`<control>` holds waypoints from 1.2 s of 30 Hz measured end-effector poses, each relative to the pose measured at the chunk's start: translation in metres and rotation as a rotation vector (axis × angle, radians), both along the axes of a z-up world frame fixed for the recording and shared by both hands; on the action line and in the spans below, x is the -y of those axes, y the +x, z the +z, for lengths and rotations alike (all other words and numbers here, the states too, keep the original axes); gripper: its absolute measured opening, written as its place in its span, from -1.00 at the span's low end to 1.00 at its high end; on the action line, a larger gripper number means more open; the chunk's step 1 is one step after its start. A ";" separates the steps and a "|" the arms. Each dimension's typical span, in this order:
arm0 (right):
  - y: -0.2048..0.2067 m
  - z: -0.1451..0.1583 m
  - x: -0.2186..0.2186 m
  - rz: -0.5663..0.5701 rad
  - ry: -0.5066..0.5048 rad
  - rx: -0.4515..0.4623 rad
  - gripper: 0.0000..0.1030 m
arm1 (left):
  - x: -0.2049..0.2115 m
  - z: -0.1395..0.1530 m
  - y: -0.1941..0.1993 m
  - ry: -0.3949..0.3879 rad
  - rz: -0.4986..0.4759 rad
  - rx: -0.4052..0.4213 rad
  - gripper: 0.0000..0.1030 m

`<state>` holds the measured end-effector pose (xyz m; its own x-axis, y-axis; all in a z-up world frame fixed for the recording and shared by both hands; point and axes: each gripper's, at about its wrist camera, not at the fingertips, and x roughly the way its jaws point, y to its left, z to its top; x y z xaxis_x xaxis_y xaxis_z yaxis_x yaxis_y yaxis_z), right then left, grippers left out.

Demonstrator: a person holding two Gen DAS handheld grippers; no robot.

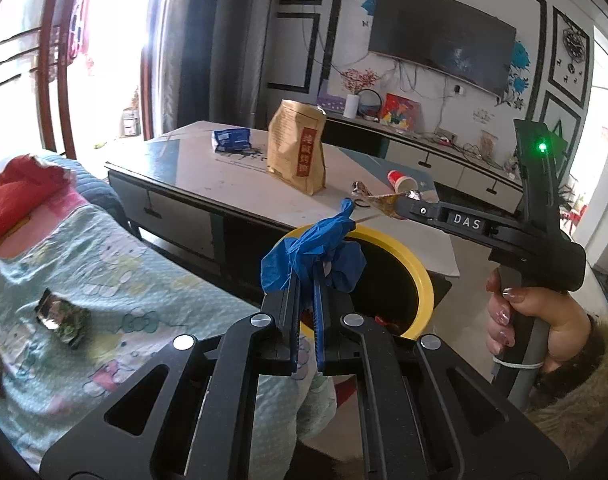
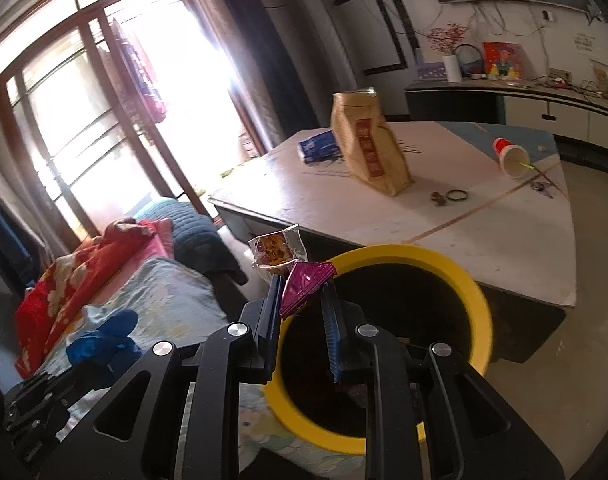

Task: Collect trash
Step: 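Carry the blue packet and pink wrapper with both tools over the yellow bin, then open both tools to drop the blue packet and pink wrapper into the bin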

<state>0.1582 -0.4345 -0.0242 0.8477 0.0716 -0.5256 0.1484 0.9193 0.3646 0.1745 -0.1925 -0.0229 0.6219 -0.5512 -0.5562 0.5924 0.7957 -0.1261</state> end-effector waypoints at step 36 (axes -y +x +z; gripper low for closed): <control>0.000 -0.061 0.069 -0.140 0.072 -0.126 -0.59 | 0.090 -0.062 0.054 0.099 -0.104 -0.149 -0.95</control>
